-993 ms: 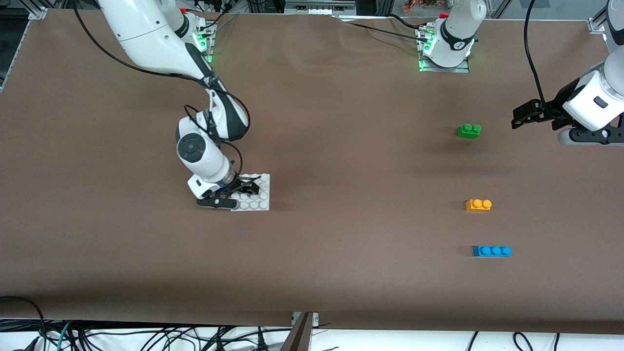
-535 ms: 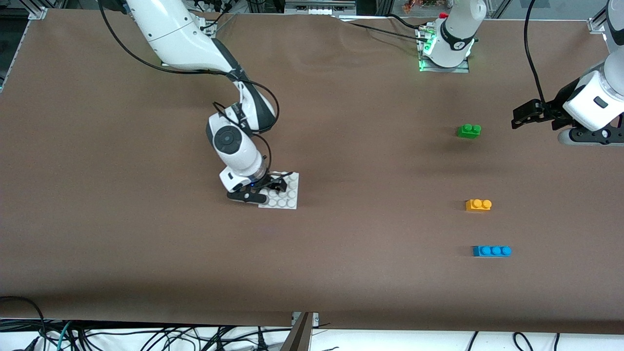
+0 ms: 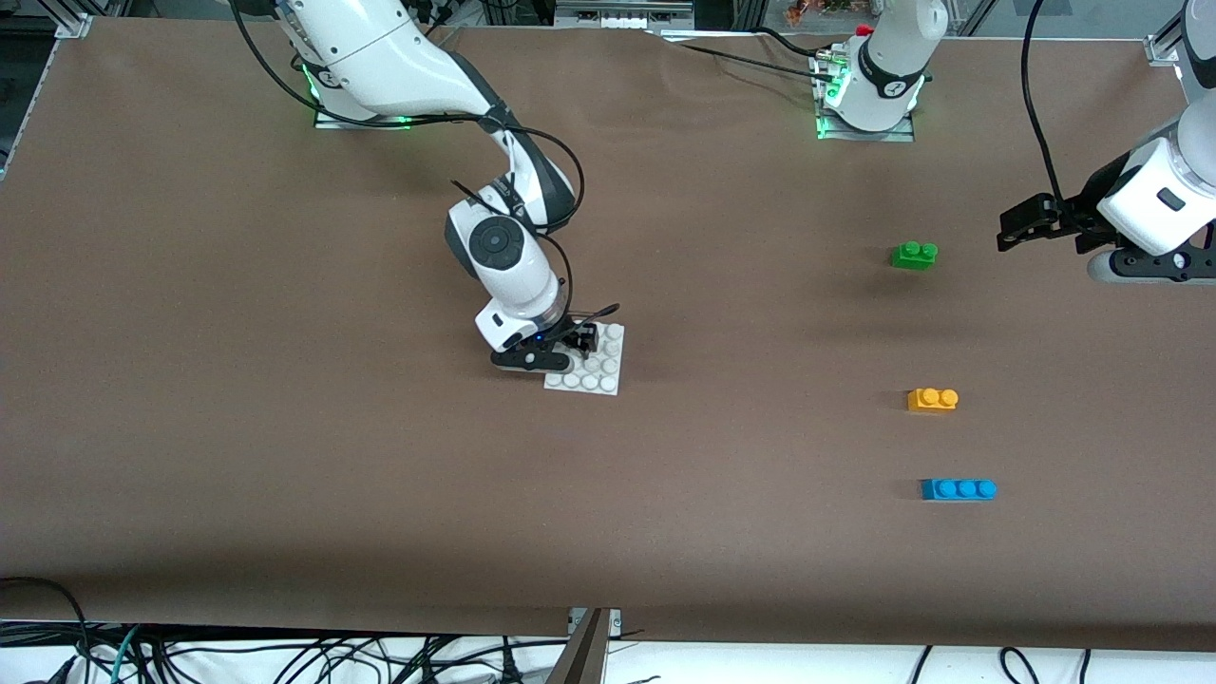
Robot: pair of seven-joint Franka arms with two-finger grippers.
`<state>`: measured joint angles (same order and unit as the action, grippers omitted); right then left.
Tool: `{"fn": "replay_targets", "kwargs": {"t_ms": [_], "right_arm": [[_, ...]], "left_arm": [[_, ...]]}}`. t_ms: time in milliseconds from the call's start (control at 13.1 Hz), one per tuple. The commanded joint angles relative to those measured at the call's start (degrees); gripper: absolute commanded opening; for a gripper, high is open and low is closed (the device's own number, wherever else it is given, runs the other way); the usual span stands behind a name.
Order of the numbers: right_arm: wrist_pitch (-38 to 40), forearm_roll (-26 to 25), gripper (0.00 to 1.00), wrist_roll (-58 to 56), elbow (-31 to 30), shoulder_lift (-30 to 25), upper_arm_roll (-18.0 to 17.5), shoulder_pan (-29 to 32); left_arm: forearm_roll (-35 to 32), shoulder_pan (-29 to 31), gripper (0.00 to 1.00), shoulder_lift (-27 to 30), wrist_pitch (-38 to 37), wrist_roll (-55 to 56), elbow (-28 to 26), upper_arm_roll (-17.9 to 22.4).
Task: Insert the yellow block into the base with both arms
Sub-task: 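Slide the white base plate toward the table middle with the right gripper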
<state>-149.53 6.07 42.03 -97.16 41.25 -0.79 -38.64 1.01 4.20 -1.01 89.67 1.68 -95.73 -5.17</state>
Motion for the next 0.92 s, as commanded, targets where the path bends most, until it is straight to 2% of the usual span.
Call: {"fn": "replay_targets", "kwargs": {"t_ms": [0,153,458,840], "right_arm": [[-0.3,-0.3,0.73,4.6,4.7,3.8,0.4,-2.9],[-1.5,-2.2,0.72,4.7,4.8,5.5,1.2,-3.2],[-2.1,-2.6,0.69,4.6,6.1,6.3,1.3,-3.6],[-2.1,-3.7,0.68,4.8,7.1,6.2,1.4,-7.8]], "left_arm": [[0.8,0.1,1.0,-0.3,-1.0,-0.2,1.2,0.2],[0.7,0.1,1.0,-0.3,-0.9,-0.2,1.2,0.2],[0.8,0.1,1.0,-0.3,-1.0,-0.2,1.2,0.2],[0.8,0.1,1.0,-0.3,-1.0,-0.2,1.2,0.2]]}}
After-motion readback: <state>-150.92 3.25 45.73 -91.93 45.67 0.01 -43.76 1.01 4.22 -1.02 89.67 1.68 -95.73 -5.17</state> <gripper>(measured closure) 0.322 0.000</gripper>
